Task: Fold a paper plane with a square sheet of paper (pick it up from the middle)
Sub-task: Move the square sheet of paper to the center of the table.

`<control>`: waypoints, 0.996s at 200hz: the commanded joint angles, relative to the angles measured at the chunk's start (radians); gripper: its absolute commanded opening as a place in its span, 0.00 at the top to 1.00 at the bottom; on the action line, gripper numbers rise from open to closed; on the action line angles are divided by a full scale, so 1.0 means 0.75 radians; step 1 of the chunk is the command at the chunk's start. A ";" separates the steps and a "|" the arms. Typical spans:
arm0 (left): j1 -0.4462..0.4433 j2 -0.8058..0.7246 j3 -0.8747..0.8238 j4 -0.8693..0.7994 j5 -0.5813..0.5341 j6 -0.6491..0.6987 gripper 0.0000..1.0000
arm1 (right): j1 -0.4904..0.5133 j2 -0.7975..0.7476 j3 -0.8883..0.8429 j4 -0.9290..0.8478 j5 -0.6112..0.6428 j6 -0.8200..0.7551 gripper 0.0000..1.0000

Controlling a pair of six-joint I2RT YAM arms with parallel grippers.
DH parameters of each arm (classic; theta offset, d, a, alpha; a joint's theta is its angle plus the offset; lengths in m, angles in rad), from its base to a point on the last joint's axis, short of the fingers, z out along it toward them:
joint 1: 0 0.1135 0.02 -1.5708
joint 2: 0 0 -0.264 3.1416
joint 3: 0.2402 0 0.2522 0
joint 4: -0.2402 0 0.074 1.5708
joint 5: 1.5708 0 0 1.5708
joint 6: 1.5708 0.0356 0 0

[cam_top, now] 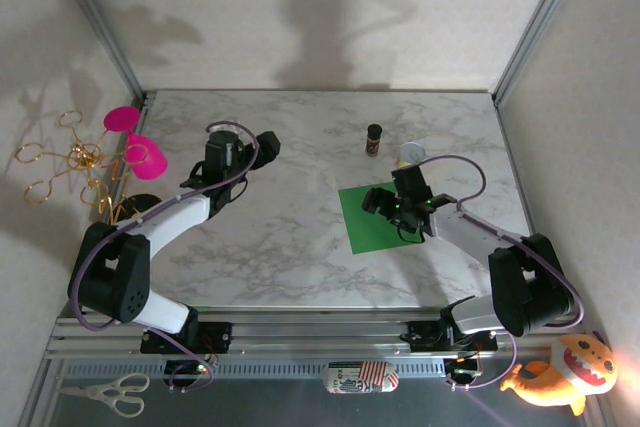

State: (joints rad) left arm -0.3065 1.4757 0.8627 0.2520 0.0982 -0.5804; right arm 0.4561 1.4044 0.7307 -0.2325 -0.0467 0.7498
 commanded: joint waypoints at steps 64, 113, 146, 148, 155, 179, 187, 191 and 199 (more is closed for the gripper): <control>-0.006 -0.053 -0.049 -0.024 -0.054 0.023 0.01 | 0.246 0.342 0.245 -0.043 0.216 0.360 0.07; -0.006 -0.087 -0.068 -0.093 -0.186 0.033 0.01 | 0.311 0.516 0.404 -0.040 0.210 0.456 0.07; -0.004 -0.114 -0.075 -0.156 -0.286 0.010 0.01 | 0.382 0.647 0.543 0.080 0.108 0.553 0.07; -0.004 -0.114 -0.073 -0.164 -0.295 0.004 0.01 | 0.387 0.658 0.557 0.087 0.097 0.557 0.07; 0.000 -0.117 -0.065 -0.193 -0.308 -0.017 0.01 | 0.394 0.698 0.613 0.092 0.063 0.564 0.07; 0.012 -0.118 -0.040 -0.266 -0.296 -0.054 0.01 | 0.411 0.786 0.750 0.050 0.028 0.589 0.07; 0.012 -0.116 -0.035 -0.274 -0.283 -0.056 0.01 | 0.411 0.783 0.744 0.100 0.000 0.604 0.07; 0.012 -0.114 -0.032 -0.279 -0.276 -0.057 0.01 | 0.409 0.782 0.749 0.117 -0.008 0.610 0.08; 0.012 -0.106 -0.023 -0.292 -0.269 -0.058 0.01 | 0.407 0.775 0.770 0.122 -0.010 0.618 0.08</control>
State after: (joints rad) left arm -0.3038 1.4090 0.8162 0.1013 -0.0868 -0.6003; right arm 0.7570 1.9766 1.2758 -0.1627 -0.0029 1.1576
